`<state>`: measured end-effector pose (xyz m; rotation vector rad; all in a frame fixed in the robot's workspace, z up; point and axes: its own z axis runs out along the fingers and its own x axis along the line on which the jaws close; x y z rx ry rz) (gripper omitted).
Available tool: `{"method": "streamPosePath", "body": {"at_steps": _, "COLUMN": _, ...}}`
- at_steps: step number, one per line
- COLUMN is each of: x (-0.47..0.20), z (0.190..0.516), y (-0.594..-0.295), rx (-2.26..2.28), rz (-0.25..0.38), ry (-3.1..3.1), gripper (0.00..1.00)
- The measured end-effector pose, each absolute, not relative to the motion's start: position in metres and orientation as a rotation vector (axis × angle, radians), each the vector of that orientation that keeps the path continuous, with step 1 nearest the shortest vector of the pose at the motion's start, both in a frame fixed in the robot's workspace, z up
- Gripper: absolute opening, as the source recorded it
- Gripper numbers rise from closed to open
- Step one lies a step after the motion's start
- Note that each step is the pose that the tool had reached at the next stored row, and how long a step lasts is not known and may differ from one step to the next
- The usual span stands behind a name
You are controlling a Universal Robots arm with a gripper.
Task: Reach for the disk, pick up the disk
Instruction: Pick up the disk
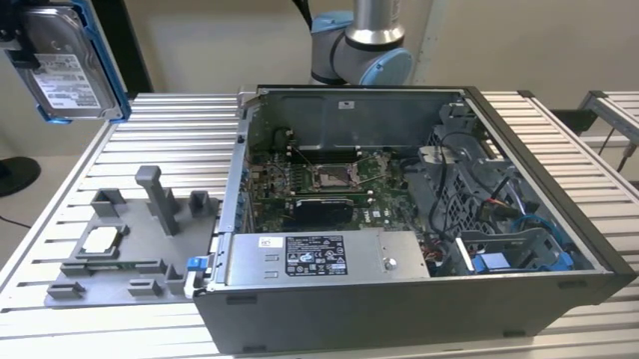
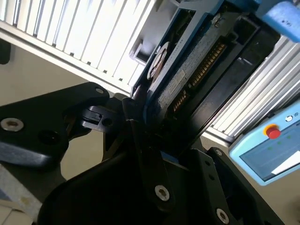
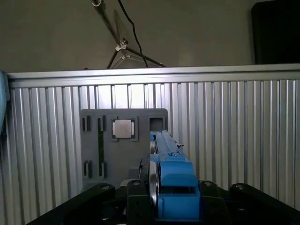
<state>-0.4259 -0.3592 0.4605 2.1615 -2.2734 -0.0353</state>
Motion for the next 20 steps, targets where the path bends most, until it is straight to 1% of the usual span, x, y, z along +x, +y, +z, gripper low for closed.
{"method": "streamPosePath", "body": {"at_steps": 5, "x": -0.426, "z": 0.468, "y": -0.359, "rx": 2.161, "rz": -0.035, "ry": -2.273, "gripper": 0.0}}
{"method": "streamPosePath", "body": {"at_steps": 13, "x": -0.426, "z": 0.468, "y": -0.359, "rx": 2.162, "rz": -0.035, "ry": -2.273, "gripper": 0.0}}
{"method": "streamPosePath", "body": {"at_steps": 20, "x": -0.407, "z": 0.468, "y": -0.359, "rx": 2.161, "rz": -0.037, "ry": -2.272, "gripper": 0.0}}
